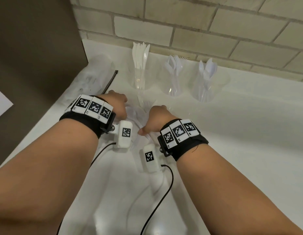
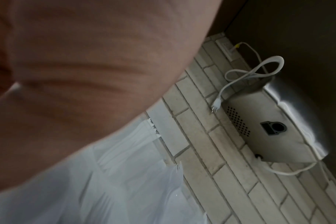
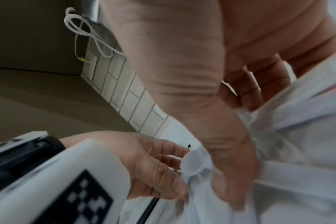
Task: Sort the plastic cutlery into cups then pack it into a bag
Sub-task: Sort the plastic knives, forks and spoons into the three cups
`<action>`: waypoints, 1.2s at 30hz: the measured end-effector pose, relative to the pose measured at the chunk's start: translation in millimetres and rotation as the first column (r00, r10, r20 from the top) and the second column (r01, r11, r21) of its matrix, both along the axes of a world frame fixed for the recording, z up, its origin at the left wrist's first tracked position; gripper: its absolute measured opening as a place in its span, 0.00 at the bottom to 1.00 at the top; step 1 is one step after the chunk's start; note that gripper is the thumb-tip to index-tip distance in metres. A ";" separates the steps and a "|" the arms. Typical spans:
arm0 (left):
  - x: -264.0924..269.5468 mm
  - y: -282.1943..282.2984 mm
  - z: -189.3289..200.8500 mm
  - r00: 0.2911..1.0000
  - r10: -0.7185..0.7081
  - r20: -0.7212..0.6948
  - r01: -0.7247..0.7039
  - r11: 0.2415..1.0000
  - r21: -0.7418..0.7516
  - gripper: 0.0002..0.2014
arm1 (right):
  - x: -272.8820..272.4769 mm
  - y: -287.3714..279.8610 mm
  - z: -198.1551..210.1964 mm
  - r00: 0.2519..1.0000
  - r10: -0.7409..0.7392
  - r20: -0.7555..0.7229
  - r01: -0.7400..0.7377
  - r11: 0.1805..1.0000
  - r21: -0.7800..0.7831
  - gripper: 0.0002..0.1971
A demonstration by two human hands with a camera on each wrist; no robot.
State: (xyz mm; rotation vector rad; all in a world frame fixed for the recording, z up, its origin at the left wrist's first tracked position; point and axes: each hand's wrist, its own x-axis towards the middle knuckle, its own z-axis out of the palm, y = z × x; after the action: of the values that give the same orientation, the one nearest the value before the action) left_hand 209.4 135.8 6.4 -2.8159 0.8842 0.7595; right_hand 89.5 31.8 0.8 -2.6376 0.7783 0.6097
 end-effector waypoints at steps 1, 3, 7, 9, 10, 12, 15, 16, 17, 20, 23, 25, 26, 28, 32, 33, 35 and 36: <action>-2.7 2.3 0.2 1.000 0.001 -0.006 -0.001 1.000 -0.007 0.41 | 0.4 1.0 -0.4 1.000 0.000 0.007 0.000 1.000 -0.001 0.33; -8.3 3.7 -0.2 1.000 0.019 -0.020 -0.019 0.999 -0.037 0.44 | 0.2 3.9 -0.5 1.000 0.003 0.030 -0.003 1.000 0.002 0.33; -18.0 2.4 -0.9 0.998 0.056 -0.031 -0.058 0.995 -0.086 0.46 | 1.4 8.8 -0.7 0.997 -0.011 0.077 0.010 1.000 0.023 0.35; -21.2 2.2 -1.9 0.996 0.078 -0.044 -0.083 0.989 -0.124 0.46 | 1.3 9.6 -1.6 0.993 -0.033 0.111 0.027 0.998 0.051 0.40; -22.2 2.2 -2.7 0.994 0.095 -0.054 -0.102 0.984 -0.147 0.46 | 0.6 8.9 -2.2 0.989 -0.041 0.139 0.032 0.997 0.071 0.43; -24.0 3.3 -4.1 0.988 0.138 -0.075 -0.150 0.970 -0.193 0.48 | -1.0 6.1 -4.2 0.973 -0.060 0.223 0.034 0.993 0.117 0.48; -26.9 5.7 -6.4 0.977 0.179 -0.116 -0.202 0.951 -0.235 0.49 | -4.2 2.7 -6.0 0.945 -0.106 0.309 0.060 0.986 0.157 0.52; -27.8 6.6 -7.1 0.975 0.186 -0.124 -0.212 0.945 -0.247 0.49 | -5.6 3.0 -6.0 0.942 -0.112 0.317 0.064 0.985 0.158 0.53; -28.8 7.5 -7.2 0.972 0.196 -0.129 -0.223 0.940 -0.260 0.48 | -6.6 4.0 -5.6 0.941 -0.113 0.320 0.065 0.985 0.157 0.53; -31.9 8.4 -7.8 0.972 0.204 -0.119 -0.230 0.928 -0.293 0.48 | -5.9 9.4 -5.7 0.941 -0.109 0.319 0.065 0.987 0.145 0.49; -34.2 6.4 -10.7 0.973 0.183 -0.141 -0.220 0.918 -0.329 0.47 | 1.0 13.8 -5.7 0.951 -0.080 0.299 0.058 0.995 0.083 0.39; -35.3 5.4 -11.4 0.969 0.181 -0.170 -0.230 0.911 -0.342 0.45 | 5.6 14.6 -3.0 0.961 -0.049 0.272 0.039 0.998 0.040 0.36; -35.6 5.1 -11.8 0.968 0.179 -0.176 -0.232 0.908 -0.350 0.44 | 7.6 14.8 -1.6 0.966 -0.027 0.259 0.023 1.000 0.016 0.34; -34.9 5.6 -11.1 0.967 0.177 -0.184 -0.235 0.898 -0.373 0.41 | 11.5 15.3 0.1 0.973 0.017 0.231 -0.010 1.000 -0.030 0.31; -28.2 5.4 -10.8 0.959 0.189 -0.212 -0.258 0.892 -0.372 0.37 | 19.6 16.3 -1.4 0.984 0.005 0.177 0.004 0.999 -0.052 0.14; -25.6 5.1 -10.4 0.959 0.202 -0.201 -0.265 0.890 -0.371 0.36 | 20.8 16.5 -1.7 0.986 0.001 0.164 0.008 0.999 -0.054 0.09; -22.1 5.5 -9.6 0.964 0.231 -0.131 -0.262 0.910 -0.323 0.36 | 22.2 17.2 -1.8 0.991 -0.012 0.136 0.020 0.998 -0.058 0.14; -19.9 5.6 -9.5 0.970 0.227 -0.089 -0.243 0.925 -0.292 0.38 | 22.7 16.8 -1.4 0.993 -0.022 0.118 0.029 0.998 -0.060 0.15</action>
State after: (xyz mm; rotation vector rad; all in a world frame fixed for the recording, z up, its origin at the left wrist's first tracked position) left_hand 189.5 141.4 -3.1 -3.2310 0.7310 0.7924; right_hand 112.2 48.6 -0.6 -2.6870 0.8065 0.4251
